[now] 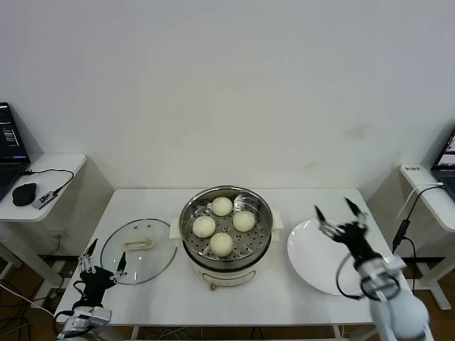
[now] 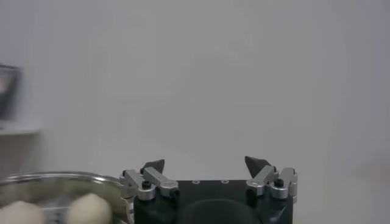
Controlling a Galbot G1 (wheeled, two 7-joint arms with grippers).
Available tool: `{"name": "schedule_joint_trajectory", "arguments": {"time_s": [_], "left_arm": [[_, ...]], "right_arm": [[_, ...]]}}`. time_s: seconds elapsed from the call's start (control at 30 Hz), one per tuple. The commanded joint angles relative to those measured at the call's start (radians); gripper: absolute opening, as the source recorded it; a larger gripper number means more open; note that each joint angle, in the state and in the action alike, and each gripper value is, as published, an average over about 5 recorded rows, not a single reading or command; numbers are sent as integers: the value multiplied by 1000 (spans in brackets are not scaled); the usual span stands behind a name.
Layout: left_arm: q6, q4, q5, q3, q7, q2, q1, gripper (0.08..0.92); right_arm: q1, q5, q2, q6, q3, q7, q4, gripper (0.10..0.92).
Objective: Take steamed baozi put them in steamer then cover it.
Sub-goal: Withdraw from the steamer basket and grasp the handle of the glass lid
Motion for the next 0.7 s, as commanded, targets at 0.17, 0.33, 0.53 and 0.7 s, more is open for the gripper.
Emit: {"name": "schedule_joint_trajectory", "arguments": {"time_s": [0.17, 0.33, 0.53, 0.7], "left_arm": [[-46, 279, 556, 100, 42, 69, -214, 823], [-42, 337, 566, 138, 48, 69, -281, 823], [-38, 410, 570, 181, 49, 64, -361, 823], [-39, 482, 576, 212, 43, 62, -415, 823]], "right_arm": [[-244, -43, 180, 22, 250, -30, 100, 823], [-247, -48, 195, 26, 257, -29, 100, 823], [-253, -62, 207, 34, 251, -30, 96, 823], [-254, -68, 211, 36, 244, -32, 94, 823]]}}
